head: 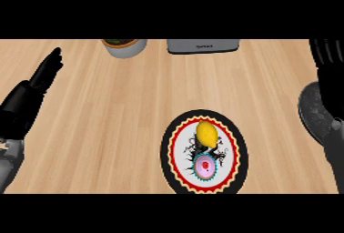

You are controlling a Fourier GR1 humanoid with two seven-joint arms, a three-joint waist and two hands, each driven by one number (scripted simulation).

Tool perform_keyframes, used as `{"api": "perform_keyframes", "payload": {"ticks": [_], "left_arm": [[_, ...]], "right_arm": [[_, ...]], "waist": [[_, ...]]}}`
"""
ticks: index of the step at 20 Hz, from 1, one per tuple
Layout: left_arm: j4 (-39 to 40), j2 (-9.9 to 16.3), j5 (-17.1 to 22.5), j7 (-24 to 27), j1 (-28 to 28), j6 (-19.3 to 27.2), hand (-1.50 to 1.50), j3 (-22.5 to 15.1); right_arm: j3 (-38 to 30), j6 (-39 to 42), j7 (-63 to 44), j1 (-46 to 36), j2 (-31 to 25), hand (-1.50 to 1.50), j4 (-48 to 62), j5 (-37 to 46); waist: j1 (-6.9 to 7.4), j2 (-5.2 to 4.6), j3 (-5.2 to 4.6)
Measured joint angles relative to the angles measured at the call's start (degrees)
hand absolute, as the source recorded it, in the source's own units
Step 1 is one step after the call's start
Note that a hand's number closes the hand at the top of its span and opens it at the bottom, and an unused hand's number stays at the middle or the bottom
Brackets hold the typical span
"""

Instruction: Pick the lemon from the plate and place it in the pan

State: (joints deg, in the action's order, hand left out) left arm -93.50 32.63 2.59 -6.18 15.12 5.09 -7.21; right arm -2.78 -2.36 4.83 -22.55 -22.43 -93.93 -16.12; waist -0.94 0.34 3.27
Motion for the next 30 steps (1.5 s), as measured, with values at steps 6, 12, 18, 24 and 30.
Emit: {"api": "perform_keyframes", "payload": {"ticks": [6,12,18,24,30], "left_arm": [[0.38,-4.45,2.82,-0.12,0.39,2.00,0.00,0.82],[5.54,-10.68,6.35,0.33,-0.72,4.93,0.00,2.55],[8.41,-13.45,6.86,1.46,-1.08,5.83,0.00,3.21],[8.85,-14.01,6.64,1.85,-1.60,5.77,0.00,3.59],[10.15,-14.59,6.19,2.90,-1.80,5.29,0.00,4.51]], "right_arm": [[12.71,16.17,-1.35,0.36,-0.02,1.50,4.56,-2.10],[18.26,24.86,13.29,0.42,-3.80,-1.50,13.76,8.34],[15.08,29.26,28.49,-4.05,-11.94,-1.50,22.36,16.10],[17.27,33.64,26.86,-12.92,-19.89,-1.50,22.54,22.94],[18.77,39.34,18.51,-22.84,-19.01,-1.50,21.76,25.16]], "waist": [[5.21,-1.91,-2.59],[3.68,-1.77,-3.03],[2.34,-1.05,-3.16],[2.24,-0.63,-3.28],[1.83,-0.43,-3.33]]}}
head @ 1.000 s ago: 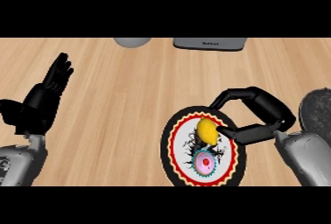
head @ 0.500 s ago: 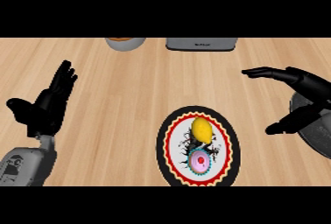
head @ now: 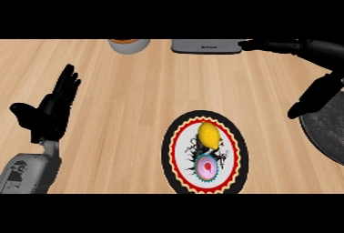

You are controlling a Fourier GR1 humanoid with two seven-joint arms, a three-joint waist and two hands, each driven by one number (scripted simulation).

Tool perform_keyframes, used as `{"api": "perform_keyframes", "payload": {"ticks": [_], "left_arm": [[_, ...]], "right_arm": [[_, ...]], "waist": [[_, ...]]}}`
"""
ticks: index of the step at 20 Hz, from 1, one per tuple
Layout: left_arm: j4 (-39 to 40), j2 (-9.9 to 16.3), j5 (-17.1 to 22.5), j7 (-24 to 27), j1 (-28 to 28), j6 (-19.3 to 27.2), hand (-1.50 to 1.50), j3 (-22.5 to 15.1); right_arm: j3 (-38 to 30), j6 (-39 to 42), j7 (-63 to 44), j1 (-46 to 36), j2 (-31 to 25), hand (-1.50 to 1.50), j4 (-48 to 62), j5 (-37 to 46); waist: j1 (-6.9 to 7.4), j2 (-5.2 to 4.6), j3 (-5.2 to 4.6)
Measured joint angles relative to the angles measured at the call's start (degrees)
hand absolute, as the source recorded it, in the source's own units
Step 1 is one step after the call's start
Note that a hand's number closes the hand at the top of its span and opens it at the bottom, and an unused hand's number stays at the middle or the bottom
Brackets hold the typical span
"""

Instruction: Pick the lemon from the plate and place it in the pan

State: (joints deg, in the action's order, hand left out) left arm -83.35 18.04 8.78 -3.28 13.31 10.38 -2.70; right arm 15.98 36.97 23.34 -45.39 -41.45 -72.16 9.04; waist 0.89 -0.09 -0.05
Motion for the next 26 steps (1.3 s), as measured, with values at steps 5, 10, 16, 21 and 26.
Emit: {"api": "perform_keyframes", "payload": {"ticks": [5,10,16,21,26], "left_arm": [[0.50,-0.48,-0.66,-0.08,0.47,-0.38,0.00,0.89],[0.87,-1.56,-1.61,0.05,0.65,-0.50,0.00,1.05],[-1.93,-1.52,-2.19,-1.55,-0.78,-1.04,0.00,1.78],[-0.52,-2.46,-3.00,-0.23,-0.82,-1.44,0.00,2.49],[-0.86,-3.36,-3.75,-0.26,-1.05,-1.91,0.00,2.90]], "right_arm": [[0.56,0.38,-3.61,-3.62,5.02,-1.50,-1.59,3.67],[1.29,3.80,-8.55,-3.20,9.84,-1.50,-5.08,3.87],[1.01,8.80,-13.31,0.08,13.45,-1.50,-10.97,2.62],[2.27,9.96,-19.34,3.41,16.22,-1.50,-15.79,5.62],[1.24,10.16,-20.65,6.40,17.60,-1.50,-16.89,9.69]], "waist": [[-0.33,0.07,0.03],[-0.69,0.13,0.01],[-0.82,0.22,0.04],[-0.93,0.19,0.03],[-0.82,0.14,0.04]]}}
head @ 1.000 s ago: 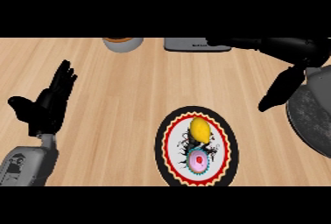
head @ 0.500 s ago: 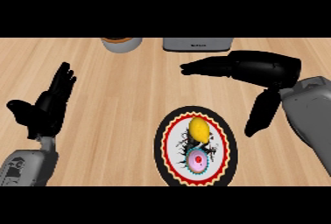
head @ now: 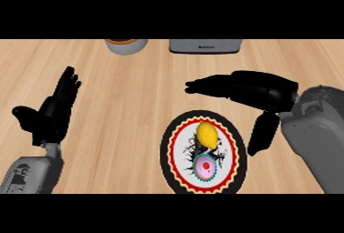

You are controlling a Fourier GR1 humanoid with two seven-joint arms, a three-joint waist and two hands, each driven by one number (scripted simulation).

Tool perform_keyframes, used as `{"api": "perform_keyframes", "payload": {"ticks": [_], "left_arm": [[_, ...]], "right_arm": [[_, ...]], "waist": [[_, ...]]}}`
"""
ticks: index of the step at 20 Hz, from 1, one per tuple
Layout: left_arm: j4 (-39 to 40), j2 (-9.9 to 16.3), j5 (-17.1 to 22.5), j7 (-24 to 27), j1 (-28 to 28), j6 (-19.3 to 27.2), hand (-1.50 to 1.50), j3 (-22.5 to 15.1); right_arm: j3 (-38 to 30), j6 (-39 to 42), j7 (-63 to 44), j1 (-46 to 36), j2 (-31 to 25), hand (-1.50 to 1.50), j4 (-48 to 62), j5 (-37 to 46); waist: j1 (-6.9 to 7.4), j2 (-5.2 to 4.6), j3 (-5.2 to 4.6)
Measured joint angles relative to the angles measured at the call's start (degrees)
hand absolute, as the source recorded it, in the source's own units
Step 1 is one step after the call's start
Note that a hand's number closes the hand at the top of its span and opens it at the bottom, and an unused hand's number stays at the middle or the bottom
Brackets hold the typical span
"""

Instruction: Pick the lemon from the plate and place it in the pan

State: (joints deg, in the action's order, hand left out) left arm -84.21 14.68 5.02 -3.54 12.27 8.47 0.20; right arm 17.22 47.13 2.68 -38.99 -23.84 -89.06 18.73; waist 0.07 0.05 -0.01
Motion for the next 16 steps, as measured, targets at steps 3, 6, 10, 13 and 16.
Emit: {"api": "perform_keyframes", "payload": {"ticks": [3,6,10,13,16], "left_arm": [[-1.08,-0.14,-0.12,-0.59,-0.68,-0.42,0.00,0.40],[-0.51,-0.03,-0.55,-0.87,0.26,-0.93,0.00,0.90],[-1.35,-0.19,-0.69,-1.14,-0.25,-1.65,0.00,1.47],[-1.29,-1.07,-1.51,-0.77,-0.33,-1.36,0.00,1.39],[-0.24,-1.13,-1.53,-0.36,0.25,-2.11,0.00,1.94]], "right_arm": [[0.08,-0.45,-0.66,0.03,1.16,-1.50,0.79,3.37],[0.62,-0.64,0.73,0.07,1.48,-1.50,2.96,6.79],[1.77,-1.16,4.18,-0.29,2.72,-1.50,7.46,10.87],[2.61,-0.83,6.71,-0.39,3.47,-1.50,9.74,13.26],[4.47,-1.76,9.52,-0.65,4.52,-1.50,12.82,16.66]], "waist": [[0.12,-0.02,0.01],[0.16,-0.07,0.01],[0.34,-0.11,0.01],[0.31,-0.10,0.01],[0.33,-0.14,0.02]]}}
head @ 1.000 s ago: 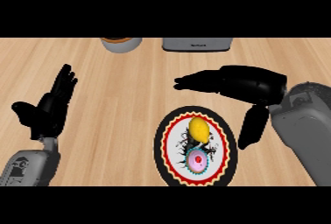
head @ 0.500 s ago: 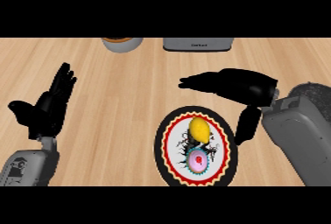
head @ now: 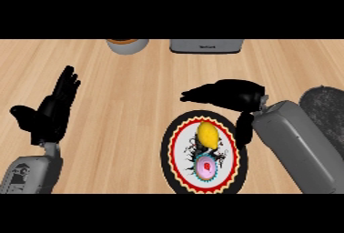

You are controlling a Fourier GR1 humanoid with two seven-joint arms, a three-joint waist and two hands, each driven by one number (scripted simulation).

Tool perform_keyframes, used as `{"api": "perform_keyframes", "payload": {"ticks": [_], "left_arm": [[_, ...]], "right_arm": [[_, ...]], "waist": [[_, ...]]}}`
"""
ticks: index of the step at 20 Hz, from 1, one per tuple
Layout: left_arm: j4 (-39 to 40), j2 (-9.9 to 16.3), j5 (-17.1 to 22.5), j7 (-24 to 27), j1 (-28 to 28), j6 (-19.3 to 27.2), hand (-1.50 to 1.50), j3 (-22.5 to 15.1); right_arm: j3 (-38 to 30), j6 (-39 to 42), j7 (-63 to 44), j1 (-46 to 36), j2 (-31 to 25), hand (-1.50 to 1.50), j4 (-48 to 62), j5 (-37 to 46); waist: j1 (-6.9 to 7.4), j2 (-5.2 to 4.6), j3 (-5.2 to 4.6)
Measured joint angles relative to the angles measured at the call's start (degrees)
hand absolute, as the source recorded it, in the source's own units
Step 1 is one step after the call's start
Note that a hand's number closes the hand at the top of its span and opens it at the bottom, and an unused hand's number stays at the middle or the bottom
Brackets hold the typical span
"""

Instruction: Pick the lemon from the plate and place it in the pan

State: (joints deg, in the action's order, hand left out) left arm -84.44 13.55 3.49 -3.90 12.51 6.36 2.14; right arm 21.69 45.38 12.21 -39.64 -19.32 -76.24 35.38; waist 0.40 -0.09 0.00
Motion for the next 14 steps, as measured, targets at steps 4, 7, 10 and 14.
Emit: {"api": "perform_keyframes", "payload": {"ticks": [4,7,10,14], "left_arm": [[-1.29,0.11,0.04,-0.68,-0.88,-0.87,0.00,0.75],[0.62,0.04,-0.27,0.79,-0.47,-1.48,0.00,1.61],[0.51,0.05,-0.21,0.38,-0.13,-1.73,0.00,2.09],[0.15,-0.43,-0.51,-0.21,0.13,-1.79,0.00,2.07]], "right_arm": [[1.11,-0.73,1.58,2.00,0.89,-1.50,-0.84,3.67],[2.02,-1.36,2.06,2.42,2.12,-1.50,-0.23,6.72],[3.40,-2.04,1.59,1.95,2.52,-1.50,0.12,10.21],[5.06,-2.30,1.88,2.01,1.89,-1.50,0.34,14.52]], "waist": [[-0.10,0.06,0.00],[-0.17,0.06,0.00],[-0.13,0.07,-0.01],[-0.16,0.08,-0.01]]}}
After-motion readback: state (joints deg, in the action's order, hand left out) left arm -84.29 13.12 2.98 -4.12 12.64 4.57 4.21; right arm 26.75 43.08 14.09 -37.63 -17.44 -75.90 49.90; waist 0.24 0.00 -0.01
